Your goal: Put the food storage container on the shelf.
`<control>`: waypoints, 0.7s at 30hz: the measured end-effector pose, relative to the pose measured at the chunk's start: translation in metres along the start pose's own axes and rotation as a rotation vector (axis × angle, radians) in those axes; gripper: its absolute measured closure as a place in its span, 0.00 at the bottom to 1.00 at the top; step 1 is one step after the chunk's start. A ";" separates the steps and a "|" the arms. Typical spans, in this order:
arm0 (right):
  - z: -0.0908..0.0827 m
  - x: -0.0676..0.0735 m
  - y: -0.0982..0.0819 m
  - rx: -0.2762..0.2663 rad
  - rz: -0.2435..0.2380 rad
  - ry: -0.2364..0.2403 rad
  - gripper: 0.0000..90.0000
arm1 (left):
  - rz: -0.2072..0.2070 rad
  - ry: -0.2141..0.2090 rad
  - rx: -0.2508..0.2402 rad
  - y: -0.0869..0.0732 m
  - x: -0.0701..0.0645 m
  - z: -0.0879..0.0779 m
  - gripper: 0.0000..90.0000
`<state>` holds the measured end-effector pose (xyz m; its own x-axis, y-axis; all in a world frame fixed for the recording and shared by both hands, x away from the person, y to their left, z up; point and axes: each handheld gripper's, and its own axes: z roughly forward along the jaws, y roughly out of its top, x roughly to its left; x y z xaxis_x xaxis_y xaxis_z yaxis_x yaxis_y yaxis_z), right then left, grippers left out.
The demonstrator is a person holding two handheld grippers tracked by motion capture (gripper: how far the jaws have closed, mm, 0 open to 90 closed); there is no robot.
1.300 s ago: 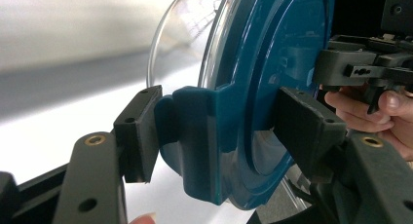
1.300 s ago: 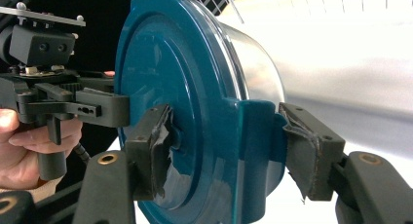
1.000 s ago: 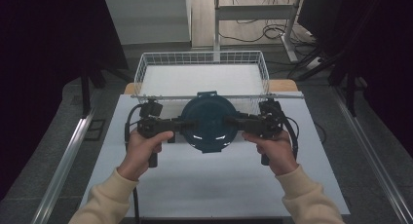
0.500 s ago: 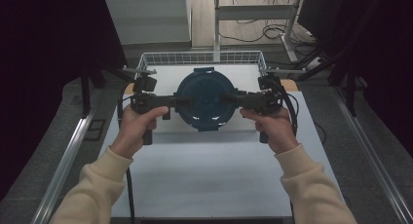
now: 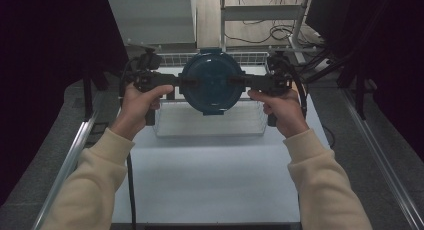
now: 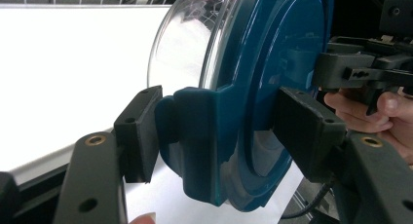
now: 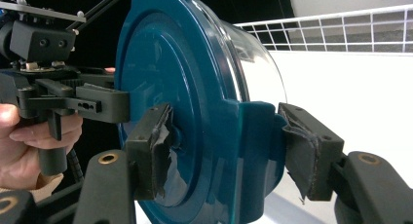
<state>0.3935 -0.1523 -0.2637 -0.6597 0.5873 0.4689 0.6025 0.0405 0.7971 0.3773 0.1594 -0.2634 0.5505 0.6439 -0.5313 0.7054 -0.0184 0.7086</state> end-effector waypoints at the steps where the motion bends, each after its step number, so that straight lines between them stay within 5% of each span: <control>1: 0.000 0.000 0.000 0.000 0.000 0.000 0.44 | 0.000 0.000 0.000 0.000 0.000 0.000 0.40; 9: 0.020 -0.024 0.022 0.028 0.031 -0.005 0.44 | -0.021 -0.003 0.024 0.023 0.024 0.014 0.40; 14: 0.042 -0.044 0.025 0.039 0.072 -0.014 0.43 | -0.079 -0.008 0.045 0.030 0.056 0.033 0.39; 21: 0.057 -0.061 0.022 0.079 0.151 -0.035 0.43 | -0.150 -0.033 0.054 0.032 0.078 0.048 0.39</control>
<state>0.4727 -0.1406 -0.2963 -0.5439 0.6189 0.5667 0.7279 0.0119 0.6856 0.4639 0.1725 -0.3044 0.4514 0.6168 -0.6448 0.8032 0.0340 0.5947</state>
